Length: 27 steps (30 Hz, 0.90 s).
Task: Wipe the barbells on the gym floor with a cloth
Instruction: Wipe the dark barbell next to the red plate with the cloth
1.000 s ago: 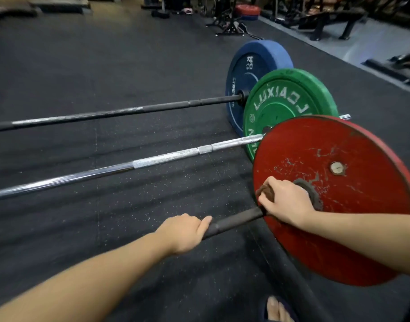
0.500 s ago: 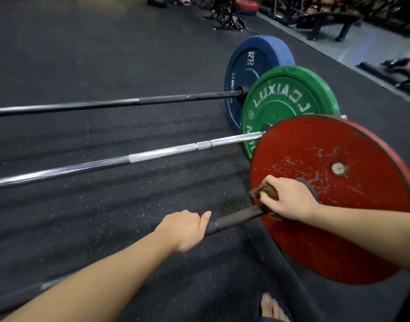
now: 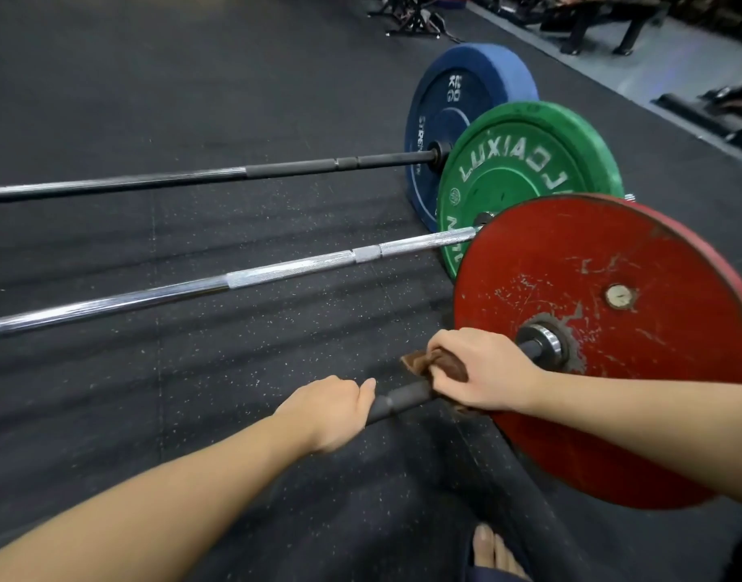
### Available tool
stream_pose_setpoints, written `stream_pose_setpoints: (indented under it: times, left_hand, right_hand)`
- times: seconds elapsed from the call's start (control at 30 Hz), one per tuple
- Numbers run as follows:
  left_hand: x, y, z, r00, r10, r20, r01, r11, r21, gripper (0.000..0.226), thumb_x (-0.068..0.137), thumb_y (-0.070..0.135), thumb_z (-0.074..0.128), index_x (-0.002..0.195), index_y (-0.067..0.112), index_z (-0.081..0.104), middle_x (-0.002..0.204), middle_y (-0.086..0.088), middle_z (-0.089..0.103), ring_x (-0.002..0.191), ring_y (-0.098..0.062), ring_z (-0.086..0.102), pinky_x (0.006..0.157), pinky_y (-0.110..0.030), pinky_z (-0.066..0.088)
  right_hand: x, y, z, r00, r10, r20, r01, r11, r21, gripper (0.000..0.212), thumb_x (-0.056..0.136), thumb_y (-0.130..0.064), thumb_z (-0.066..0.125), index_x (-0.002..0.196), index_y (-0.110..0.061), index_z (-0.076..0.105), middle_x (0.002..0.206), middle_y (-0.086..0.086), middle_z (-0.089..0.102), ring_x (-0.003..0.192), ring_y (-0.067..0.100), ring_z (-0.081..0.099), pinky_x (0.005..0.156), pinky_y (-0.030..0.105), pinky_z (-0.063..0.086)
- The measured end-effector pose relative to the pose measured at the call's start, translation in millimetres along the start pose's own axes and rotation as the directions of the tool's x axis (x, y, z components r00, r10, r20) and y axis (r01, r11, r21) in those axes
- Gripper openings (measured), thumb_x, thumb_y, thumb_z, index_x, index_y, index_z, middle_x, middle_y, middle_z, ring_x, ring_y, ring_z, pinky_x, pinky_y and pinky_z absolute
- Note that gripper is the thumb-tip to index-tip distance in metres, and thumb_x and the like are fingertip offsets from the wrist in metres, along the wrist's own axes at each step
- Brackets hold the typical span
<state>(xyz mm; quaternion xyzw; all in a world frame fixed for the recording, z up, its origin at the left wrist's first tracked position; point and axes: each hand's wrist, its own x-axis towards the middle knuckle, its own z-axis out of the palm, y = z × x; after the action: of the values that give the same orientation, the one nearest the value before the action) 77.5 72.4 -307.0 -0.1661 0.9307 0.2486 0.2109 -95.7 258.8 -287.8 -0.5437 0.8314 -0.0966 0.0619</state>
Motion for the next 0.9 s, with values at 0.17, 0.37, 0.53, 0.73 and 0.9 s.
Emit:
stream_pose_setpoints:
  times: [0.17,0.37,0.53,0.73,0.9]
  left_hand:
    - [4.1,-3.0,2.3,1.000,-0.014,-0.002,0.014,0.999,-0.049,0.040,0.110,0.029,0.014,0.120,0.015,0.050,0.075,0.002,0.040,0.083,-0.033,0.047,0.077,-0.039,0.037]
    - [3.6,-1.6,1.0,1.000,-0.008,0.007,0.008,1.000,-0.018,0.042,0.111,0.033,0.015,0.096,0.014,0.048,0.077,0.002,0.042,0.090,-0.033,0.051,0.084,-0.040,0.042]
    - [5.8,-2.5,3.2,1.000,-0.025,0.020,0.025,1.000,-0.008,0.043,0.110,0.033,0.014,0.120,0.016,0.052,0.090,-0.003,0.050,0.090,-0.032,0.048,0.080,-0.039,0.035]
    - [1.5,-2.8,5.2,0.999,-0.041,-0.030,0.040,0.998,-0.039,0.044,0.110,0.027,0.016,0.143,0.016,0.043,0.079,0.002,0.041,0.089,-0.034,0.049,0.078,-0.038,0.036]
    - [5.6,-3.1,4.1,1.000,-0.025,0.012,0.025,1.000,0.010,0.052,0.110,0.037,0.012,0.118,0.011,0.057,0.075,0.001,0.040,0.088,-0.034,0.049,0.079,-0.039,0.037]
  right_hand:
    - [-4.8,39.6,-16.6,0.992,0.126,-0.018,-0.126,0.992,-0.007,0.030,0.085,-0.054,0.047,0.099,-0.032,0.060,0.082,-0.019,0.060,0.081,0.014,0.065,0.066,0.032,0.050]
    - [-5.1,0.9,4.0,0.984,0.132,-0.119,-0.140,0.988,-0.062,0.030,0.082,-0.055,0.043,0.093,-0.031,0.057,0.081,-0.013,0.061,0.079,0.013,0.058,0.063,0.033,0.051]
    - [5.1,-31.9,15.3,0.995,0.031,-0.092,-0.032,0.999,-0.017,0.024,0.084,-0.052,0.046,0.094,-0.031,0.055,0.084,-0.013,0.063,0.081,0.013,0.057,0.064,0.030,0.047]
    - [-3.8,30.8,-12.9,0.985,-0.162,0.054,0.165,0.985,-0.057,0.023,0.088,-0.046,0.054,0.101,-0.028,0.060,0.086,-0.013,0.062,0.081,0.013,0.060,0.063,0.034,0.052]
    - [-8.8,45.6,-13.1,0.995,-0.096,0.015,0.097,0.989,-0.112,0.019,0.086,-0.047,0.055,0.092,-0.029,0.056,0.079,-0.014,0.056,0.078,0.013,0.057,0.061,0.030,0.048]
